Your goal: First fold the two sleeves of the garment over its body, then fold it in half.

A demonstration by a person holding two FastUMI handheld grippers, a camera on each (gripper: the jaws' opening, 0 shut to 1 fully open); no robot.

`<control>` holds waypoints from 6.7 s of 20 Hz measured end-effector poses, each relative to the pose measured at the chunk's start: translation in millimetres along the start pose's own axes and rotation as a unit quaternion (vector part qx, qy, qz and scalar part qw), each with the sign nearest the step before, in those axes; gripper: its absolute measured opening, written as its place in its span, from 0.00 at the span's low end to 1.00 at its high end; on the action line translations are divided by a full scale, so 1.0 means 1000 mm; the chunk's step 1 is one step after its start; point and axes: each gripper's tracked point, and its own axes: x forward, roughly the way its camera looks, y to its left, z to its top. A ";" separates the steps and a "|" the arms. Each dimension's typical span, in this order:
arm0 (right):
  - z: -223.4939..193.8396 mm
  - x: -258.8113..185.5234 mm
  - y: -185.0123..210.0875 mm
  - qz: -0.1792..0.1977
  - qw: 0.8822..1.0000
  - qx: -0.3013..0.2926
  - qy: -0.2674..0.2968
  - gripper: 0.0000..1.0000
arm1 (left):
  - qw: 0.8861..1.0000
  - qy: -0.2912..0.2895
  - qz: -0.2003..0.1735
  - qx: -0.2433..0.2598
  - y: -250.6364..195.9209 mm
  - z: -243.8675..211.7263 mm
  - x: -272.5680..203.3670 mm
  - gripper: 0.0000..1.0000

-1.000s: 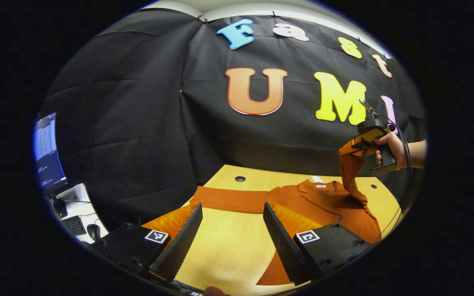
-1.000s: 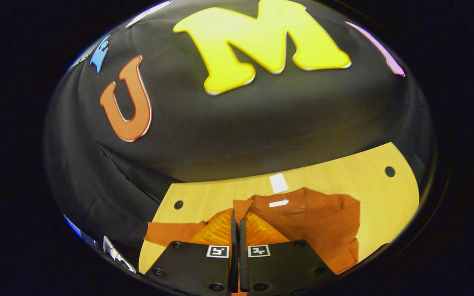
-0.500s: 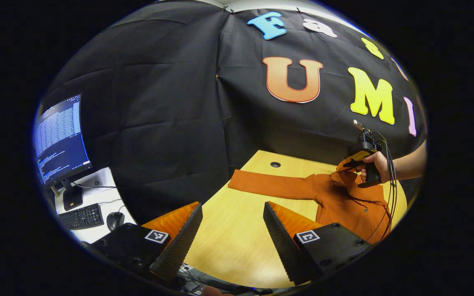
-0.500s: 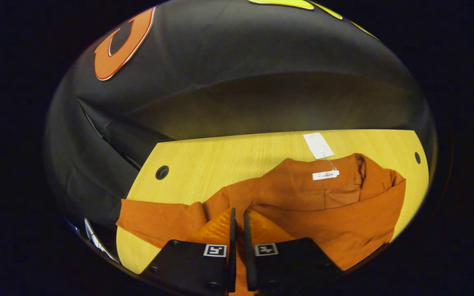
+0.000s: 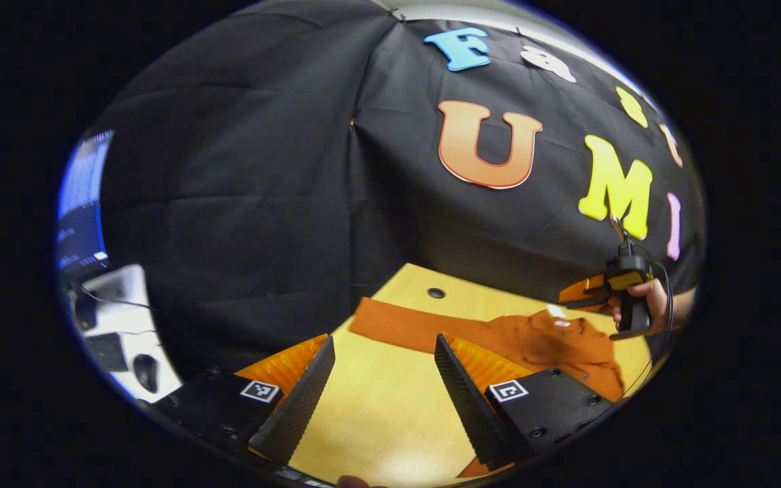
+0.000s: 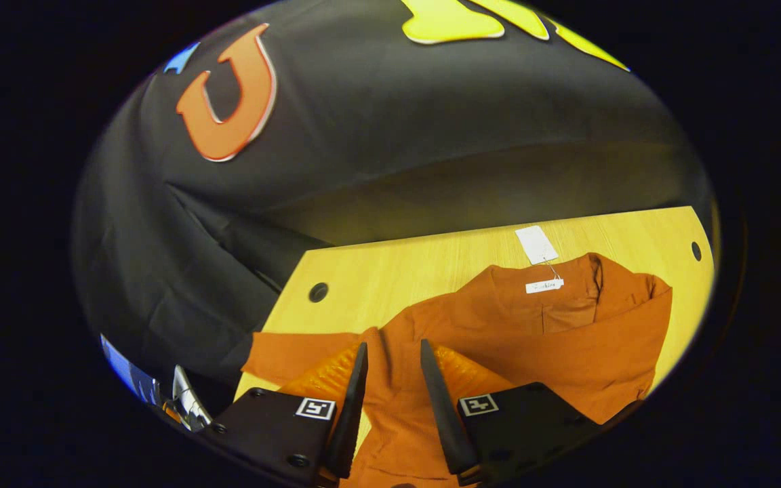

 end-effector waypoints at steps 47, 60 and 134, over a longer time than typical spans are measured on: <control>-0.101 -0.367 -0.150 0.017 0.993 0.030 -0.110 0.72 | 0.971 0.087 -0.222 0.030 -0.284 0.099 0.119 0.02; -0.153 -0.532 -0.326 -0.137 0.967 0.096 -0.191 0.87 | 0.911 0.188 -0.348 0.116 -0.580 -0.076 0.099 0.03; -0.360 -0.302 -0.329 -0.203 0.972 -0.008 0.118 0.96 | 0.880 0.443 -0.169 -0.013 -0.074 -0.264 -0.139 0.42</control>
